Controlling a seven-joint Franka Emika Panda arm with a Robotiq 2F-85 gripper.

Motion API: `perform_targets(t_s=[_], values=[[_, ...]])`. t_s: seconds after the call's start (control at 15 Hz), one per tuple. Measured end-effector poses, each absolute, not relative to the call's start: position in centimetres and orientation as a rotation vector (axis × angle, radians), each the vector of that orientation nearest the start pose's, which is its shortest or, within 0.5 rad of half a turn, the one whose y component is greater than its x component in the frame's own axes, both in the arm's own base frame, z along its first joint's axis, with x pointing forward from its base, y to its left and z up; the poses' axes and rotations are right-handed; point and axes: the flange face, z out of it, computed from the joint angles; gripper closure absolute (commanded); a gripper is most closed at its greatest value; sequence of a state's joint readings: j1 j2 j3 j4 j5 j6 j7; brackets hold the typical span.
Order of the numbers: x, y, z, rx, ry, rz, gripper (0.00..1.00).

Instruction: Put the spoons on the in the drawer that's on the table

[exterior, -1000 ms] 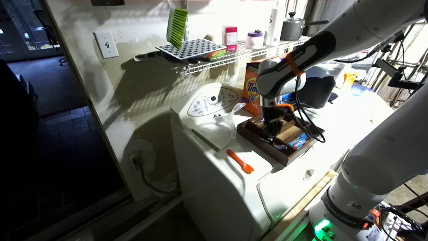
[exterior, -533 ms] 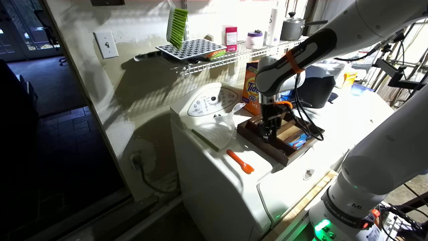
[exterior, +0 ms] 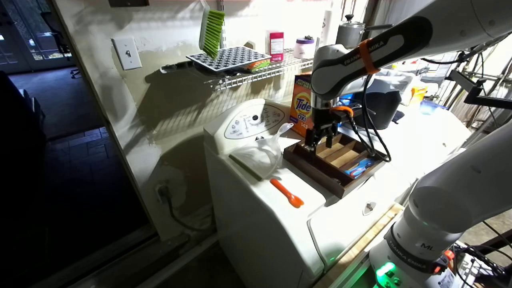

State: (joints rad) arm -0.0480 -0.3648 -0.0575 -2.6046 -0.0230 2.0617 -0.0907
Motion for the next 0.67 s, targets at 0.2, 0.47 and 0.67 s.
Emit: perform_targets(t_s=[0.2,0.47,0.67], values=[[38.0,-3.0,37.9,-3.129,-0.001,0.229,0.00],[37.4,0.0,39.3,-3.154,0.013,0.200,0.00],[36.4,3.1,39.8,-3.154,0.016,0.236,0.00]])
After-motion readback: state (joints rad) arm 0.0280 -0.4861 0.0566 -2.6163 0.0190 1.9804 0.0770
